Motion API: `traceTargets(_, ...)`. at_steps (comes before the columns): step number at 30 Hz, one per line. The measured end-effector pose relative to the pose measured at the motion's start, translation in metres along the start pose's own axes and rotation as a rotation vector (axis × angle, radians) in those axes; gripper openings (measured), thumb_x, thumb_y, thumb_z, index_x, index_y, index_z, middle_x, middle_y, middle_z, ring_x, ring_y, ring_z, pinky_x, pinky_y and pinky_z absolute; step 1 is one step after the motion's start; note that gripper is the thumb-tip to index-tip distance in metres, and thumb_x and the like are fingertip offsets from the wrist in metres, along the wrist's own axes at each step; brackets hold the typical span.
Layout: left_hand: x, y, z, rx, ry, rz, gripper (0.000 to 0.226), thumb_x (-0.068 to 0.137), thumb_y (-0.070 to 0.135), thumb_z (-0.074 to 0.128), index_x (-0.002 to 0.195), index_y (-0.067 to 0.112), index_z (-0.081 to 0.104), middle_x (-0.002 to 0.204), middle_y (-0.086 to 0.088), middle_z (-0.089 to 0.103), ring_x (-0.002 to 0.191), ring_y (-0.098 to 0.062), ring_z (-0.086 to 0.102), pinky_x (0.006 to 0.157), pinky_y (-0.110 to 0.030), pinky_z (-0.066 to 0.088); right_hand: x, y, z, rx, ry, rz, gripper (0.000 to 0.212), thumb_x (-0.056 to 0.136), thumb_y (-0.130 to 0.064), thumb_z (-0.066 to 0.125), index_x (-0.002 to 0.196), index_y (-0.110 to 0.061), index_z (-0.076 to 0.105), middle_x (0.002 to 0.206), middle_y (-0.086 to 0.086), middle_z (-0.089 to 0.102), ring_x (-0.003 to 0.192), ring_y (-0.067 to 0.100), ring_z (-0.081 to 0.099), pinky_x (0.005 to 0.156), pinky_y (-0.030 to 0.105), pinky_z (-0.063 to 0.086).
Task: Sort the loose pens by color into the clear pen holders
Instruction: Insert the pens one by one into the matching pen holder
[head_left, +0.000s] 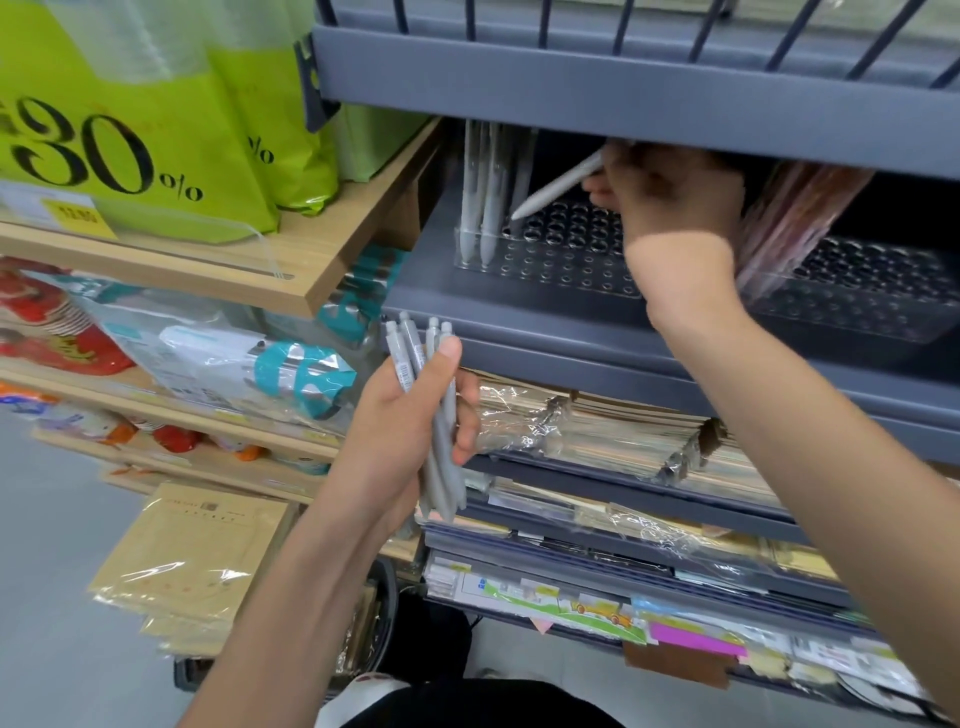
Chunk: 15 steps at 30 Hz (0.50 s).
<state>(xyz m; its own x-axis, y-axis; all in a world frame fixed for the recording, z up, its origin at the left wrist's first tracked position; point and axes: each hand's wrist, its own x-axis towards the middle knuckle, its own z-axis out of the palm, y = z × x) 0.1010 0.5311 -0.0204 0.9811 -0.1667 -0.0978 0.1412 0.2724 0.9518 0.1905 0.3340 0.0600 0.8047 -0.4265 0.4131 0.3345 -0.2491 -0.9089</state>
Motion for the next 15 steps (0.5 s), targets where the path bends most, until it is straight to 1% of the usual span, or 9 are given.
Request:
traceTargets(2, 0.001, 0.001, -0.001, -0.066, 0.042, -0.036, 0.026, 0.102, 0.037, 0.054, 0.086, 0.017, 0.049, 0.064, 0.001, 0.048, 0.043, -0.015, 0.042, 0.039, -0.023, 0.039, 0.004, 0.003, 0.010, -0.138, 0.004, -0.030, 0.027, 0.089, -0.005, 0.058, 0.073, -0.027, 0.061, 0.072, -0.006, 0.070, 0.072, 0.017, 0.071, 0.083, 0.049, 0.056)
traceTargets(4, 0.002, 0.001, -0.004, -0.092, 0.079, -0.091, 0.022, 0.103, 0.034, 0.053, 0.092, 0.018, 0.043, 0.062, 0.003, 0.046, 0.041, -0.015, 0.040, 0.036, -0.023, 0.036, 0.007, 0.006, 0.019, -0.263, -0.025, -0.073, 0.010, 0.090, -0.017, 0.058, 0.083, -0.022, 0.062, 0.083, 0.001, 0.072, 0.085, 0.023, 0.071, 0.092, 0.049, 0.051)
traceTargets(5, 0.002, 0.001, -0.006, -0.093, 0.088, -0.115, 0.019, 0.103, 0.031, 0.052, 0.093, 0.018, 0.043, 0.062, 0.003, 0.046, 0.040, -0.015, 0.039, 0.036, -0.023, 0.036, 0.010, 0.006, 0.022, -0.304, -0.041, -0.085, 0.009, 0.092, -0.021, 0.057, 0.089, -0.016, 0.064, 0.089, 0.006, 0.073, 0.090, 0.027, 0.070, 0.094, 0.047, 0.050)
traceTargets(7, 0.000, 0.001, -0.009, -0.093, 0.096, -0.143, 0.010, 0.102, 0.022, 0.047, 0.094, 0.017, 0.042, 0.064, 0.001, 0.046, 0.042, -0.015, 0.038, 0.036, -0.024, 0.035, 0.014, 0.006, 0.029, -0.426, -0.071, -0.098, 0.026, 0.094, -0.029, 0.053, 0.100, -0.008, 0.066, 0.101, 0.012, 0.071, 0.101, 0.032, 0.065, 0.097, 0.043, 0.048)
traceTargets(9, -0.001, 0.002, -0.010, -0.093, 0.100, -0.152, 0.007, 0.099, 0.013, 0.044, 0.093, 0.016, 0.042, 0.065, 0.000, 0.048, 0.044, -0.015, 0.037, 0.036, -0.024, 0.034, 0.017, 0.003, 0.037, -0.520, -0.087, -0.107, 0.033, 0.095, -0.036, 0.051, 0.107, -0.009, 0.066, 0.111, 0.012, 0.069, 0.109, 0.031, 0.062, 0.100, 0.039, 0.044)
traceTargets(12, -0.003, 0.005, -0.013, -0.078, 0.080, -0.138, 0.010, 0.100, 0.008, 0.045, 0.092, 0.013, 0.043, 0.068, -0.003, 0.051, 0.045, -0.016, 0.037, 0.038, -0.025, 0.034, 0.019, 0.000, 0.046, -0.571, -0.112, -0.122, 0.035, 0.095, -0.038, 0.055, 0.110, -0.009, 0.067, 0.116, 0.010, 0.069, 0.114, 0.029, 0.059, 0.103, 0.034, 0.041)
traceTargets(14, -0.005, 0.006, -0.016, -0.017, 0.045, -0.101, 0.009, 0.103, 0.009, 0.047, 0.096, 0.005, 0.049, 0.067, -0.003, 0.056, 0.045, -0.016, 0.042, 0.041, -0.025, 0.038, 0.018, 0.000, 0.051, -0.583, -0.125, -0.114, 0.032, 0.094, -0.036, 0.058, 0.106, -0.008, 0.068, 0.114, 0.010, 0.069, 0.112, 0.028, 0.060, 0.099, 0.033, 0.043)
traceTargets(15, -0.006, 0.006, -0.018, 0.015, 0.028, -0.084, 0.014, 0.104, 0.012, 0.047, 0.101, -0.001, 0.053, 0.063, -0.001, 0.059, 0.045, -0.015, 0.044, 0.042, -0.025, 0.041, 0.018, 0.001, 0.052, -0.580, -0.127, -0.115, 0.031, 0.094, -0.036, 0.059, 0.104, -0.008, 0.068, 0.112, 0.010, 0.069, 0.109, 0.028, 0.060, 0.096, 0.032, 0.044)
